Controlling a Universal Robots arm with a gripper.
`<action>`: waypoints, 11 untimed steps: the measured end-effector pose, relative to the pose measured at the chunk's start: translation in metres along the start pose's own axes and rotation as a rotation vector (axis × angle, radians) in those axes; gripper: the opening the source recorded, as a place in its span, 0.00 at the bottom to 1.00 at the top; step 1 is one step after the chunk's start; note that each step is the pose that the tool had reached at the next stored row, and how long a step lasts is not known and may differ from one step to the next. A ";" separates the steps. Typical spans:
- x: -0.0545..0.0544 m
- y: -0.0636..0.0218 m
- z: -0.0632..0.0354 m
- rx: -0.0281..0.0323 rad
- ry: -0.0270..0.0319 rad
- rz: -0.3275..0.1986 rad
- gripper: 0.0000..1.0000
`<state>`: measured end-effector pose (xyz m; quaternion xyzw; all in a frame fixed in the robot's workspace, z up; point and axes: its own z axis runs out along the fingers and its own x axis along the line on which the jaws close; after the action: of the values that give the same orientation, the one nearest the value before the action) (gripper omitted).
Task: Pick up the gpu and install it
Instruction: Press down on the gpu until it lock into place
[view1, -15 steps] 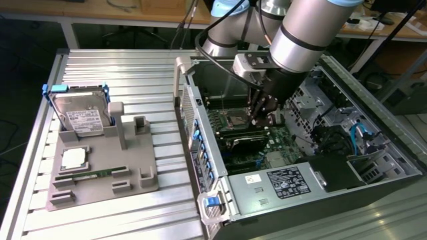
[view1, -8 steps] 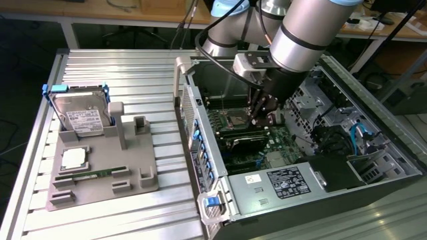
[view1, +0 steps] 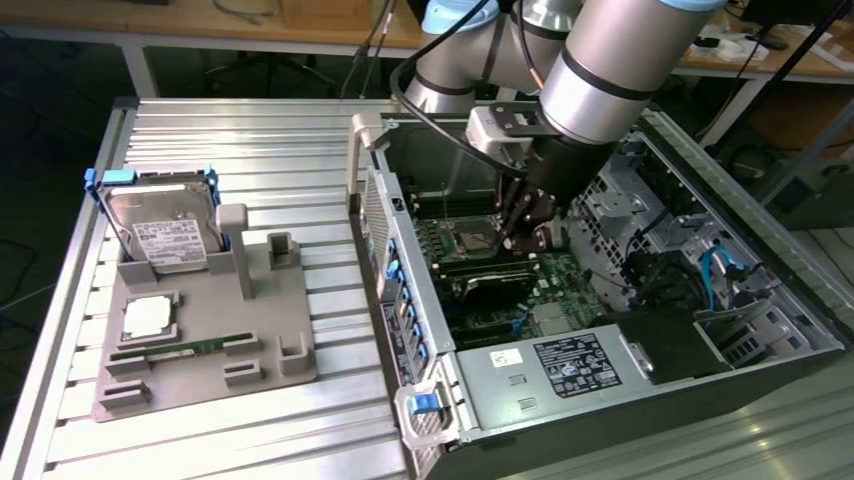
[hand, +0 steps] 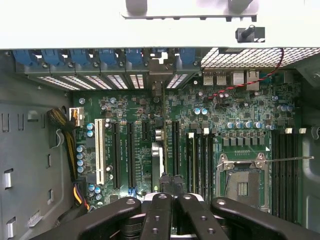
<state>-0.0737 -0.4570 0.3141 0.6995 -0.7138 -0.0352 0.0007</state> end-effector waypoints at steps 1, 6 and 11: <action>0.000 0.0000 0.0000 0.0000 0.0001 0.000 0.11; -0.002 0.0004 0.0084 0.0007 0.0030 0.001 0.11; -0.003 -0.0002 0.0226 0.0008 0.0030 0.001 0.11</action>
<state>-0.0746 -0.4528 0.2917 0.6990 -0.7143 -0.0339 0.0015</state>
